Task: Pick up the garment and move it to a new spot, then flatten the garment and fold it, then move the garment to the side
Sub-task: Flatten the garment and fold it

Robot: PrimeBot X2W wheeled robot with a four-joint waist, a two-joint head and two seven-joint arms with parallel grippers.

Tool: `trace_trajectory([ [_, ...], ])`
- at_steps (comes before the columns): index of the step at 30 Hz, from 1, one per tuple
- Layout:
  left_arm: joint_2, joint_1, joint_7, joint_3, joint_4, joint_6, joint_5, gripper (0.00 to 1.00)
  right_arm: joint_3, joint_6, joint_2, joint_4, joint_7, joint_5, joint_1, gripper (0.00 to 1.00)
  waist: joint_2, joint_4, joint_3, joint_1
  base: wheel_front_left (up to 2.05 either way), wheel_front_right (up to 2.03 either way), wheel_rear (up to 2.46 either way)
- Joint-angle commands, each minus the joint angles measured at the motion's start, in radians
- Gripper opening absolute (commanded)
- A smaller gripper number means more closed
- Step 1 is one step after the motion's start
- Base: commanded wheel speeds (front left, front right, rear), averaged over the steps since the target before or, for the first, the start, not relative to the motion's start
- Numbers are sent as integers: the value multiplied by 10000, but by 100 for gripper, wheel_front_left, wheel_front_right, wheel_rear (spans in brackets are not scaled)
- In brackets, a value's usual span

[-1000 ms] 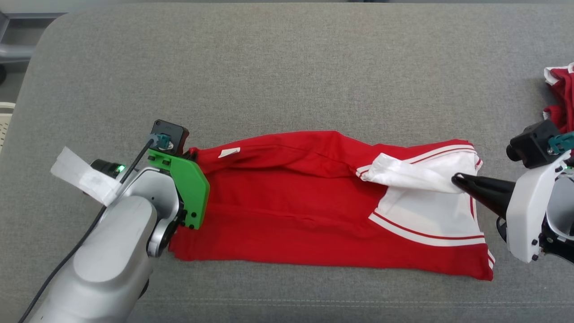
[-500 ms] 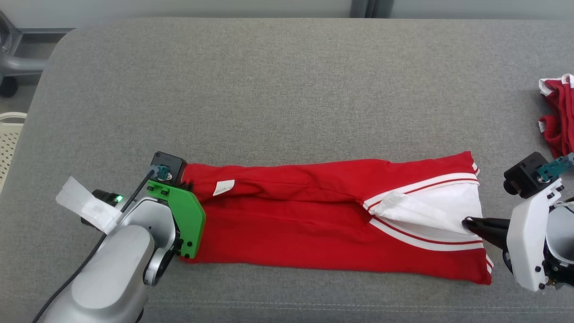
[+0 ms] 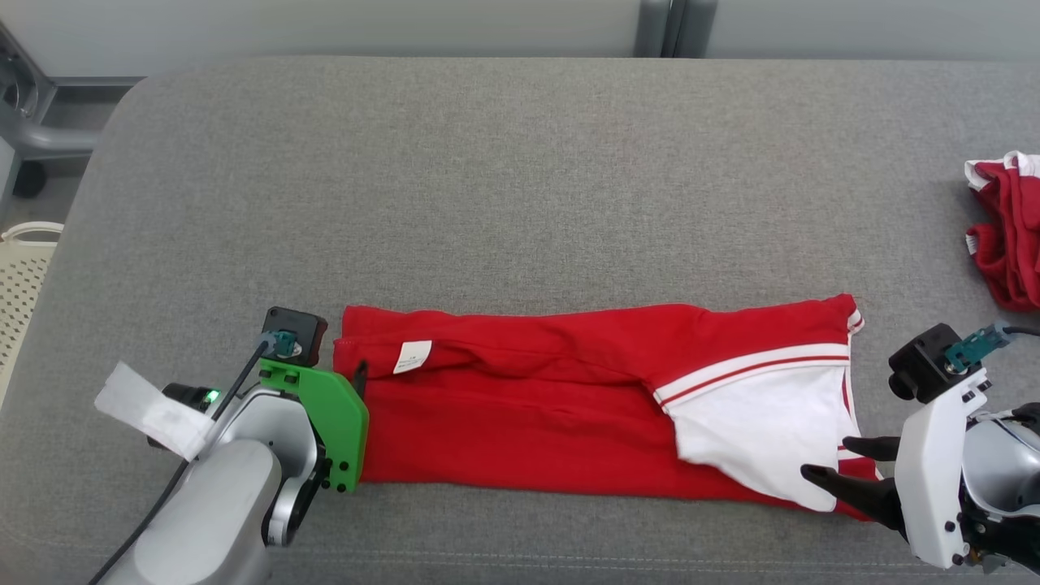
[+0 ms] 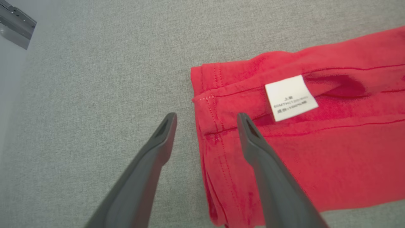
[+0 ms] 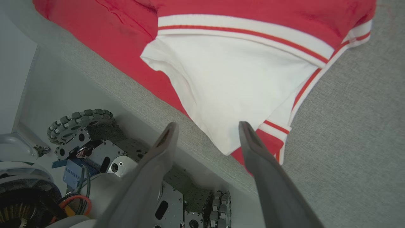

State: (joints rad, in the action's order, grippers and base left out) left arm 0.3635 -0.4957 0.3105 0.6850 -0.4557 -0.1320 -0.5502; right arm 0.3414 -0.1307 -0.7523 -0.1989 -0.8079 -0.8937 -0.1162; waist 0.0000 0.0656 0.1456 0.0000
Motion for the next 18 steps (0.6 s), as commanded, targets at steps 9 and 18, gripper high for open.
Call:
trace_trajectory([
  [9,-199,1072,-2826,-895,733,-651,-212,100,-968,1,1302,347,1853,1107,745,100,0,174,-757,0,0,0,0],
  [18,-521,2209,-5275,-1637,1080,-846,-549,100,-2512,1,3704,1435,4654,2752,1382,100,0,272,-1469,0,0,0,0],
])
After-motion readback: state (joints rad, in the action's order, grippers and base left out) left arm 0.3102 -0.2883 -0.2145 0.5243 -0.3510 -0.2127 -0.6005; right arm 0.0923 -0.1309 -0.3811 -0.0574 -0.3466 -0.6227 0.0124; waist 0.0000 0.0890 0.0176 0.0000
